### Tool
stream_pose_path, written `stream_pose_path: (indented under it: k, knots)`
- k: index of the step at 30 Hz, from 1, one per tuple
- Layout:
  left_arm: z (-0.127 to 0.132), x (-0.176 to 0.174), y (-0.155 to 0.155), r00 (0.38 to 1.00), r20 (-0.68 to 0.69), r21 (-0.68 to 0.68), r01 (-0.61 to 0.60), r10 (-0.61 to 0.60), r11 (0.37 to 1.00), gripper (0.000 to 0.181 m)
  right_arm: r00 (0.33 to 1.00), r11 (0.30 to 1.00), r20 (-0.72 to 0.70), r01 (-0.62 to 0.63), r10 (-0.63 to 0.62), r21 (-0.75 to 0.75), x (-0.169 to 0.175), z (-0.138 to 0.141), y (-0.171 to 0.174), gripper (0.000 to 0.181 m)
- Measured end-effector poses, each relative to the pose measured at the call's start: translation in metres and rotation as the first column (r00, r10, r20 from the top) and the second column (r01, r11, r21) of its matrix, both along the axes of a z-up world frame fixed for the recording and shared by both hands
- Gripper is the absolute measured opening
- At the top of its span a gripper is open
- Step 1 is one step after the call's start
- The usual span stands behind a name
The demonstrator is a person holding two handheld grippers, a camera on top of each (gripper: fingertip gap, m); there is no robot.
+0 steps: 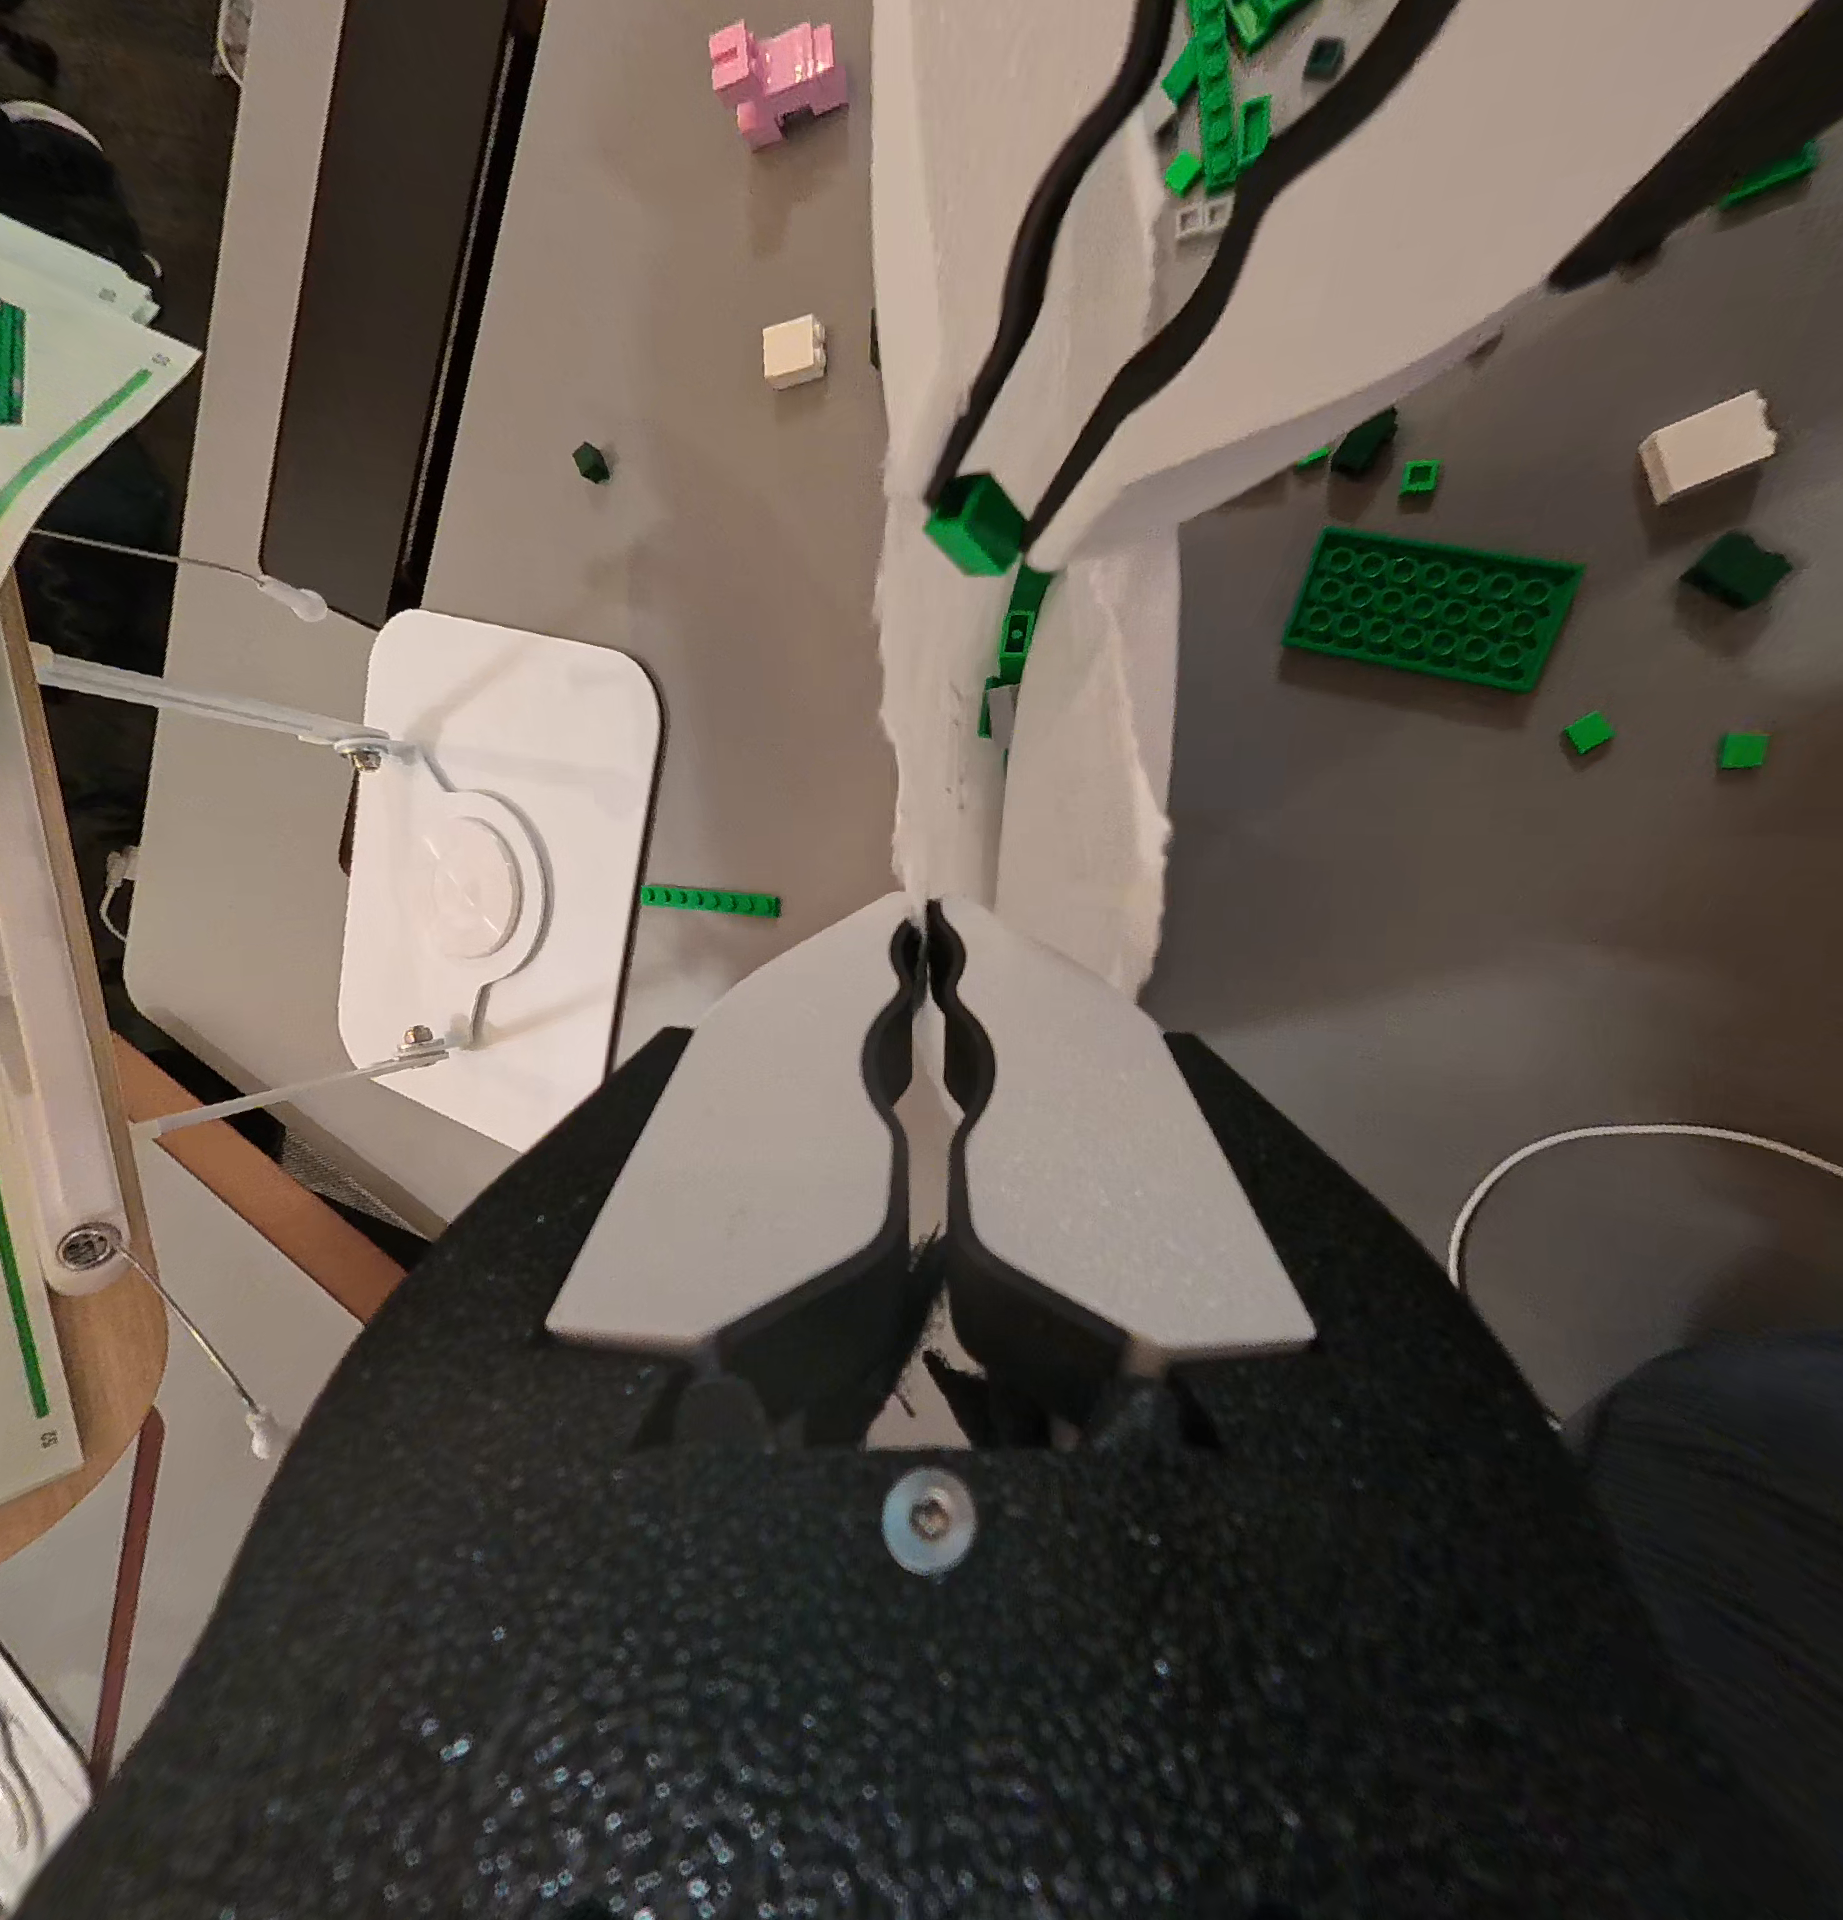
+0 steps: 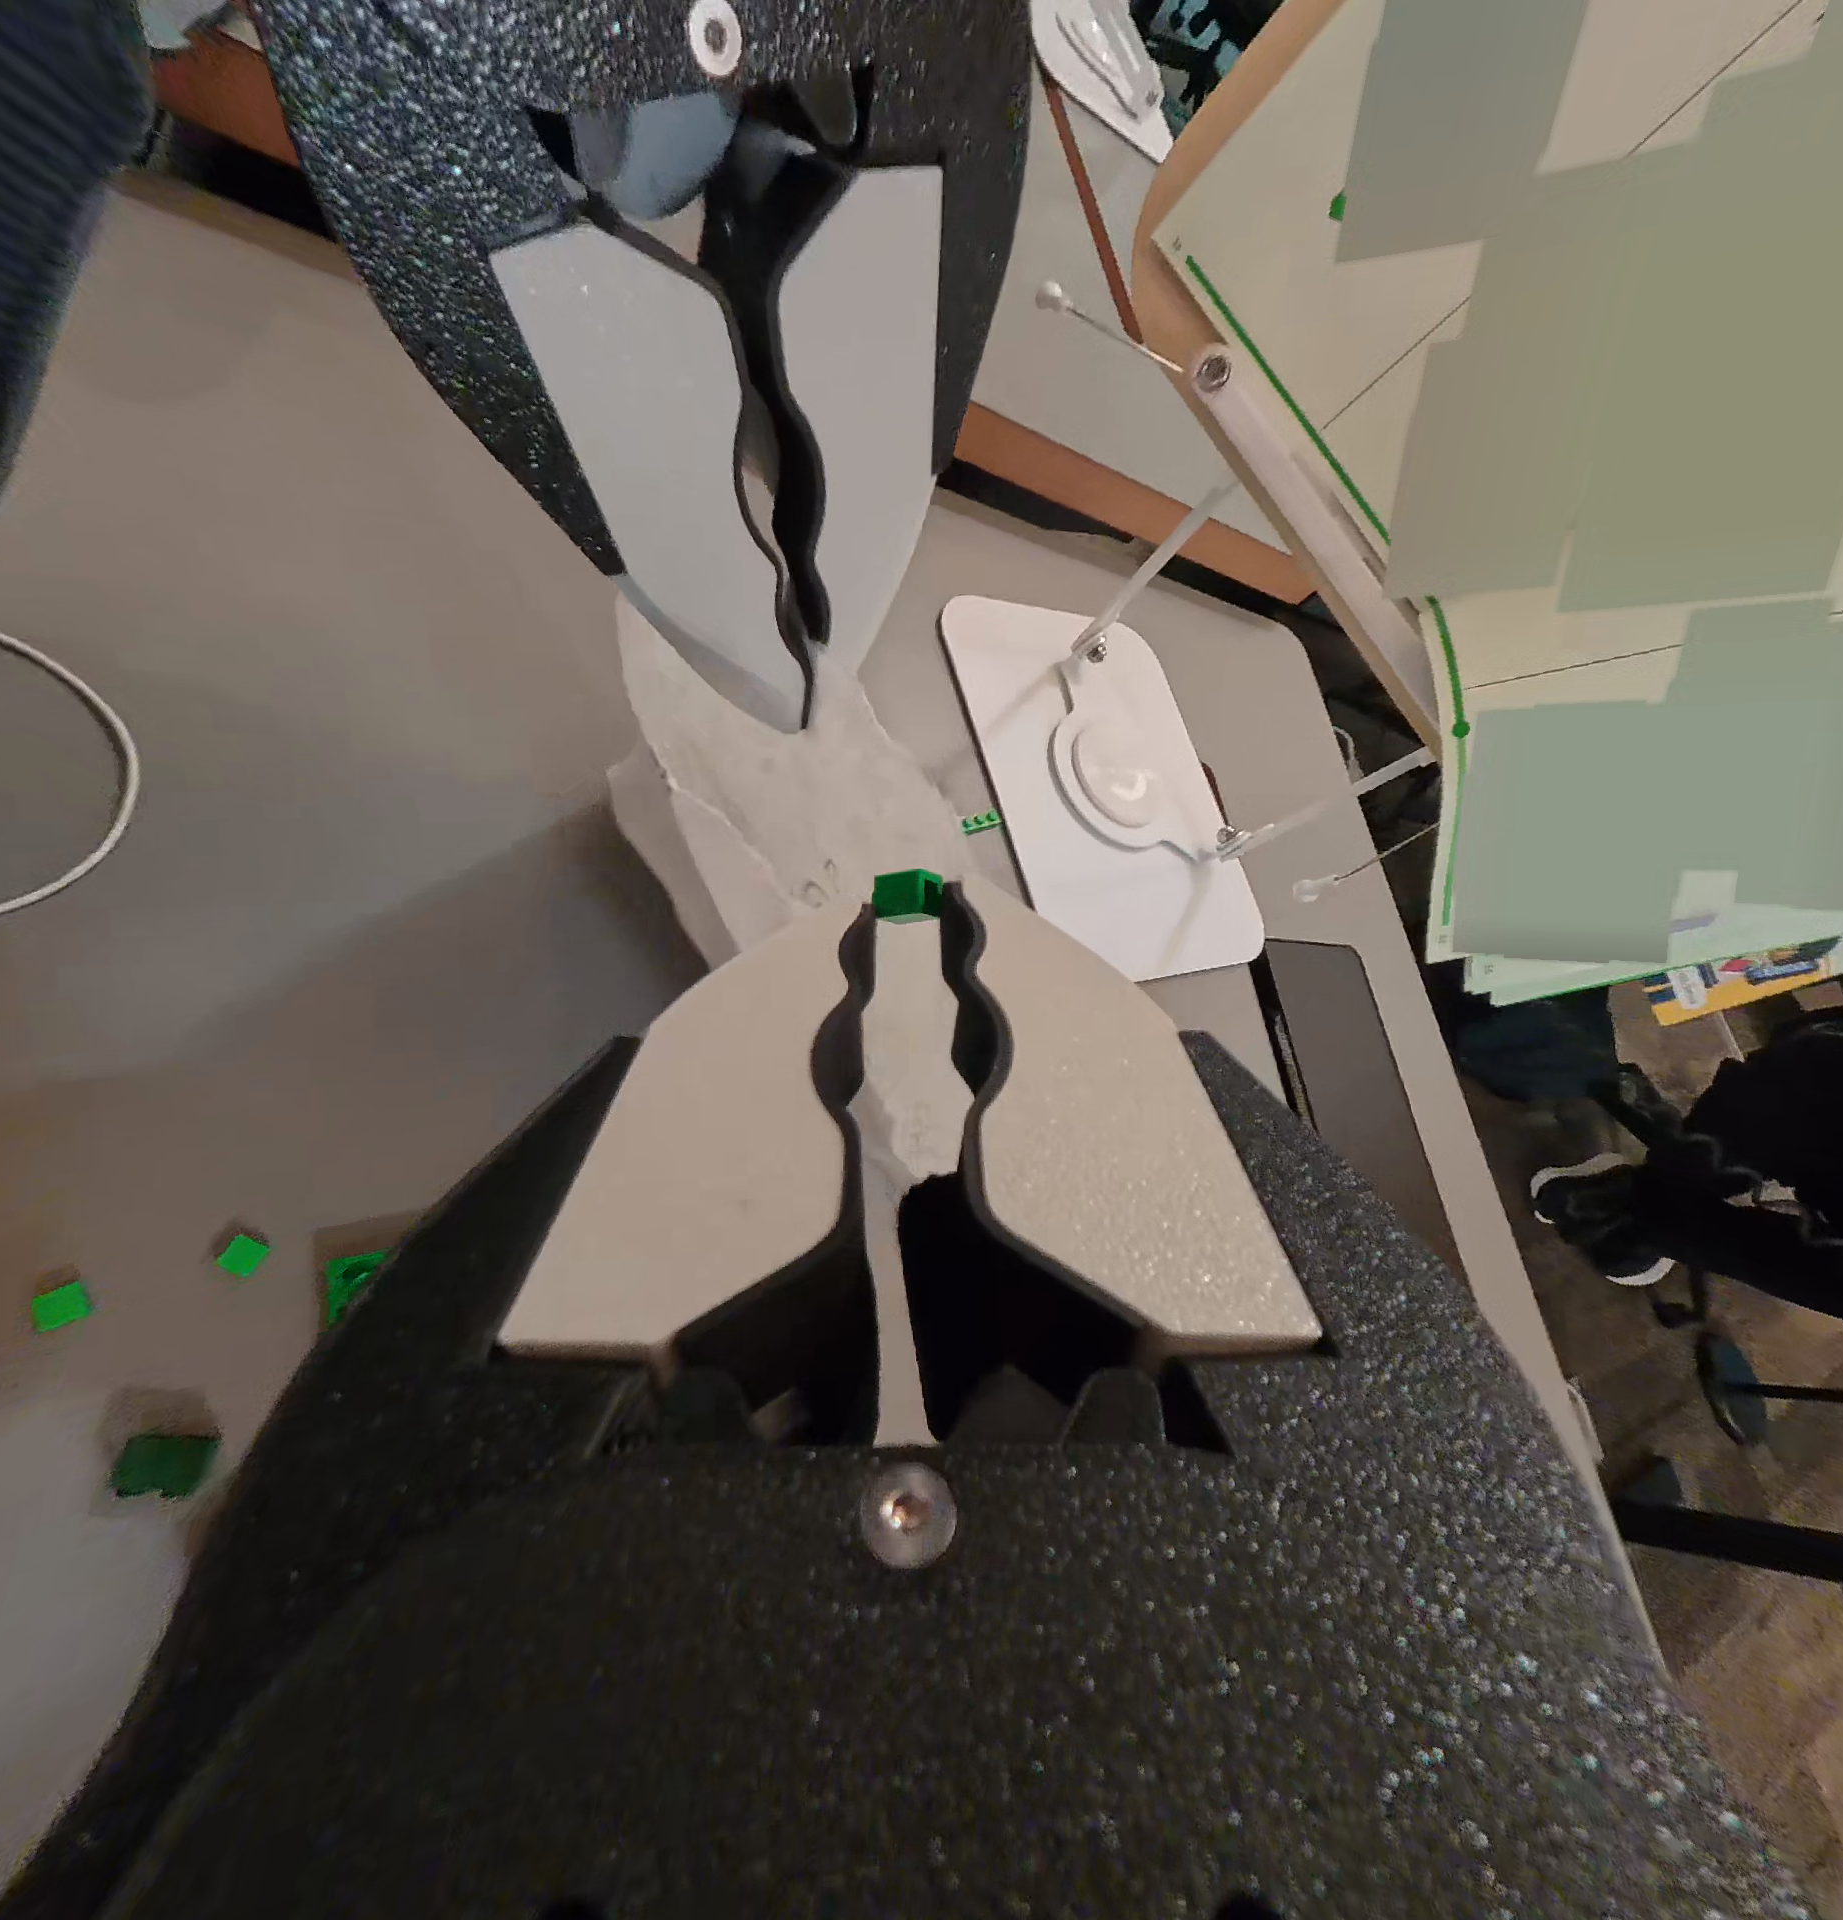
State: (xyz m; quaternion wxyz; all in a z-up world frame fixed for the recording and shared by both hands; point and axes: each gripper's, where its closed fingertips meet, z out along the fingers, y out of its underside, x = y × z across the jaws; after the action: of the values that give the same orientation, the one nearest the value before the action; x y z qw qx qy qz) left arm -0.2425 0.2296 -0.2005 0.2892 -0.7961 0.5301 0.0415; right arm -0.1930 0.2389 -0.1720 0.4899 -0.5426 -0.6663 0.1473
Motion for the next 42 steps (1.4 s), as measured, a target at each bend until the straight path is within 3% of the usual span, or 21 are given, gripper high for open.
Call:
stream_pose_path:
  k: [26,33,37,42]
  knots:
    - [-0.003,0.005,0.000,1.000,-0.006,-0.017,0.014,-0.014,1.000,0.000,0.996,1.000,0.082,0.027,-0.026,-0.009,0.013,-0.011,0.004,0.027]
    - [-0.003,-0.005,0.003,0.999,-0.014,-0.014,-0.035,0.035,0.999,0.000,0.991,0.993,0.067,0.118,-0.118,0.002,0.060,0.011,0.013,0.020]
    - [-0.004,-0.008,0.004,0.999,0.002,-0.022,-0.047,0.047,0.999,0.000,0.986,0.984,0.145,0.100,-0.079,-0.145,0.089,-0.018,-0.001,0.020]
    - [-0.003,-0.009,0.003,0.999,0.012,-0.025,-0.044,0.045,0.999,0.000,0.937,0.963,0.346,0.057,0.039,-0.262,0.127,-0.087,-0.037,0.023]
